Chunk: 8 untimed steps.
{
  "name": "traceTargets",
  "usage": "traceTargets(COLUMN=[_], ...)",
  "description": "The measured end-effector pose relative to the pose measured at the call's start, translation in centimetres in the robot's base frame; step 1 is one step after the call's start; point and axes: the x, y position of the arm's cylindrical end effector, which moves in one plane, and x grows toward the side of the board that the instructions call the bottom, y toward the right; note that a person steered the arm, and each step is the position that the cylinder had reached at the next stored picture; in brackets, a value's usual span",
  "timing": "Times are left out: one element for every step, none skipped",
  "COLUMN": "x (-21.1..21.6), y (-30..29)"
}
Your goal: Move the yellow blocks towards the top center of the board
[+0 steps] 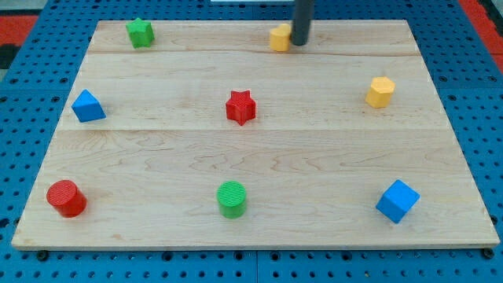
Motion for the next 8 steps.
traceTargets(x=[-1.3,-3.7,-3.4,-2.2,2.7,9.3,15.0,11.4], y=[1.6,3.5,-2.0,7.0,15.7,21.5,20.1,12.4])
